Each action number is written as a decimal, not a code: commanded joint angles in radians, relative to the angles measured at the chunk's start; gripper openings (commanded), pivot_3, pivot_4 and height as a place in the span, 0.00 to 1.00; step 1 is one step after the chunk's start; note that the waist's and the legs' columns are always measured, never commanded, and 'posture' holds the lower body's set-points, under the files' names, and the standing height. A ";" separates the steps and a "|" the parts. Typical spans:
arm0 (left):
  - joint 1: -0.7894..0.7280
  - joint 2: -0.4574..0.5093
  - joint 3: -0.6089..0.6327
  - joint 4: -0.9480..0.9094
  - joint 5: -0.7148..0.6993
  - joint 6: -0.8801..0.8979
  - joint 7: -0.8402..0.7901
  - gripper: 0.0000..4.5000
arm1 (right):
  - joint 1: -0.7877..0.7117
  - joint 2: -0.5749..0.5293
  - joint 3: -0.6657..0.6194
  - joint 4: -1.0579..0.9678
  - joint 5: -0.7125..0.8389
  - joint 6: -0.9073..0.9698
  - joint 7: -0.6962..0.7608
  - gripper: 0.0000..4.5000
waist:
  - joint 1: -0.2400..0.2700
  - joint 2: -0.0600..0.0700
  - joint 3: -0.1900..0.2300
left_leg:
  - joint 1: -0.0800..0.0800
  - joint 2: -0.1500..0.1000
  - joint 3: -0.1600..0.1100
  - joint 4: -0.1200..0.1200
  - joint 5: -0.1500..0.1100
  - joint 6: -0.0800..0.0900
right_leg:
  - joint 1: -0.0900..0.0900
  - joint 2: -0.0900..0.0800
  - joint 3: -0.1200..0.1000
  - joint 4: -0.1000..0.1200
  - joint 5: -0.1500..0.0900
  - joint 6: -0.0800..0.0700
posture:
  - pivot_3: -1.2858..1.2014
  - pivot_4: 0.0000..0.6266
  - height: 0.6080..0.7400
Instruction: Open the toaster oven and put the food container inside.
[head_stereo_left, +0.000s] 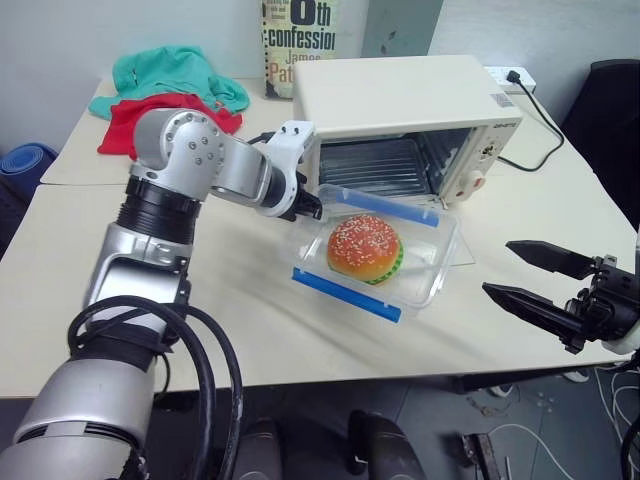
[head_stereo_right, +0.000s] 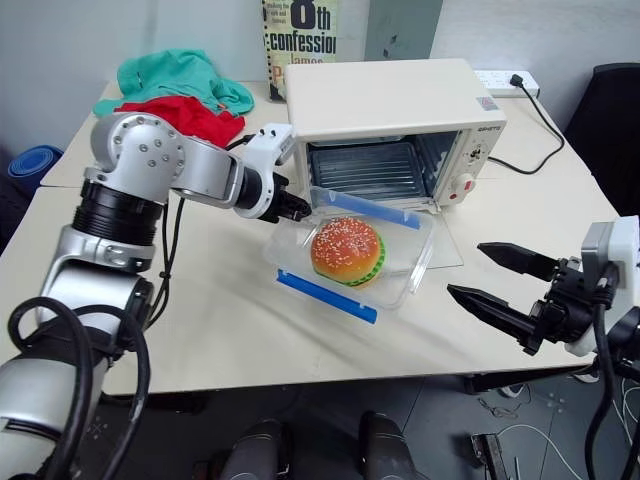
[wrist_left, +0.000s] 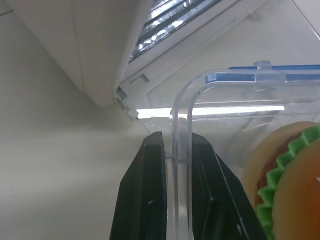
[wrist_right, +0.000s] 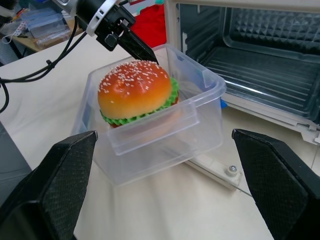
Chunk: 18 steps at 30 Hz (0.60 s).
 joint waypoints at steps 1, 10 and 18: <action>-0.032 -0.064 0.134 0.008 0.106 0.016 0.065 0.05 | -0.002 0.010 0.001 -0.028 0.004 -0.039 -0.026 1.00 | 0.003 0.000 0.000 | -0.001 0.000 0.000 0.000 0.000 0.000 | 0.000 0.000 0.000 0.000 0.000 0.000 | 0.52 0.24 1.00; -0.058 -0.250 0.378 0.014 0.314 0.048 0.184 0.05 | 0.003 -0.016 0.000 -0.011 0.006 -0.068 -0.009 1.00 | 0.006 0.000 0.000 | -0.003 0.000 -0.001 0.003 0.000 0.000 | 0.000 0.000 0.000 0.000 0.001 0.001 | 0.52 0.24 1.00; -0.085 -0.356 0.483 0.017 0.446 0.064 0.197 0.27 | -0.037 -0.008 0.058 -0.013 -0.006 -0.077 -0.034 1.00 | 0.013 -0.001 0.000 | -0.003 -0.001 -0.002 0.005 0.001 0.001 | 0.000 0.000 0.000 0.001 0.003 0.002 | 0.52 0.24 1.00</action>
